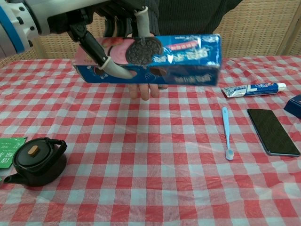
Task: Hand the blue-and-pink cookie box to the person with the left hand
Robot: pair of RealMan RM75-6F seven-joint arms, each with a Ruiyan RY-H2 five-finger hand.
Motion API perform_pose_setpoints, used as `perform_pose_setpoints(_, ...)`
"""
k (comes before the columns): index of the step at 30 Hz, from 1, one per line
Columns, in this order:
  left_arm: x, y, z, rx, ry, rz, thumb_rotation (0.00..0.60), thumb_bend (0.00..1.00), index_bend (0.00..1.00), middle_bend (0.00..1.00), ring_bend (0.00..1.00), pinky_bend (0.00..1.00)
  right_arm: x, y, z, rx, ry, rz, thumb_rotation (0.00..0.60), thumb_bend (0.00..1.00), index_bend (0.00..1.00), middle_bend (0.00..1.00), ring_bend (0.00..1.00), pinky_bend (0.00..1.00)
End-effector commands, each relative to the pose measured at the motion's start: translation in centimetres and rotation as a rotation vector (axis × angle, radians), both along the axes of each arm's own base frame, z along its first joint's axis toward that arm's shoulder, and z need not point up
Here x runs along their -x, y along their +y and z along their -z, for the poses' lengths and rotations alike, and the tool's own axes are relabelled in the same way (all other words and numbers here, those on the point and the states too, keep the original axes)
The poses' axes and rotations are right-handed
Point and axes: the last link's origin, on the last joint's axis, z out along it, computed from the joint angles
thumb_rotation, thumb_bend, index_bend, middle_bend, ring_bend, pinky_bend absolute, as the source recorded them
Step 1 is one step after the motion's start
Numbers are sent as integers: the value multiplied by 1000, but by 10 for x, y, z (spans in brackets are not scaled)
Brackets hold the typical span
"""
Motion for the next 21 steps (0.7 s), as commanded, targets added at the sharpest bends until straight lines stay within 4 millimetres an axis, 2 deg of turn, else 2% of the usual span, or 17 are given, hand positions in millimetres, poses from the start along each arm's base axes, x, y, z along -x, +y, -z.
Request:
perform_pose_setpoints(1,13,27,-11,-53,-5,-91,600,76,660,528,544,579,0,0,0,0,0,-1,600,0,0,0,0,0)
perform_pose_setpoints(5,27,40,-3,-45,8,-147,600,66,655,528,544,579,0,-1,1,-3,2,1,600,0,0,0,0,0)
perform_pose_setpoints(10,31,44,4,-54,24,-155,600,38,616,503,536,569,0,-1,2,-3,3,2,600,0,0,0,0,0)
perform_pose_setpoints(11,32,44,4,-51,28,-158,600,22,536,433,488,538,0,-1,1,-3,4,2,600,0,0,0,0,0)
perform_pose_setpoints(12,32,43,5,-47,31,-162,600,9,373,296,381,460,0,-1,1,-3,4,2,600,0,0,0,0,0)
perform_pose_setpoints(13,33,42,5,-38,33,-166,600,3,252,197,276,380,0,-1,1,-2,3,3,600,0,0,0,0,0)
perform_pose_setpoints(14,32,41,4,-26,29,-170,600,0,97,72,131,245,0,-1,1,-2,2,3,600,0,0,0,0,0)
perform_pose_setpoints(15,31,39,2,-14,17,-174,600,0,8,5,34,131,0,-1,1,-1,2,3,600,0,0,0,0,0)
perform_pose_setpoints(17,23,34,-14,-37,-77,-171,600,0,0,0,0,34,0,0,0,2,0,3,600,0,0,0,0,0)
perform_pose_setpoints(21,20,25,-46,-103,-154,-147,600,0,0,0,0,0,-1,0,0,-1,-1,0,600,0,0,0,0,0)
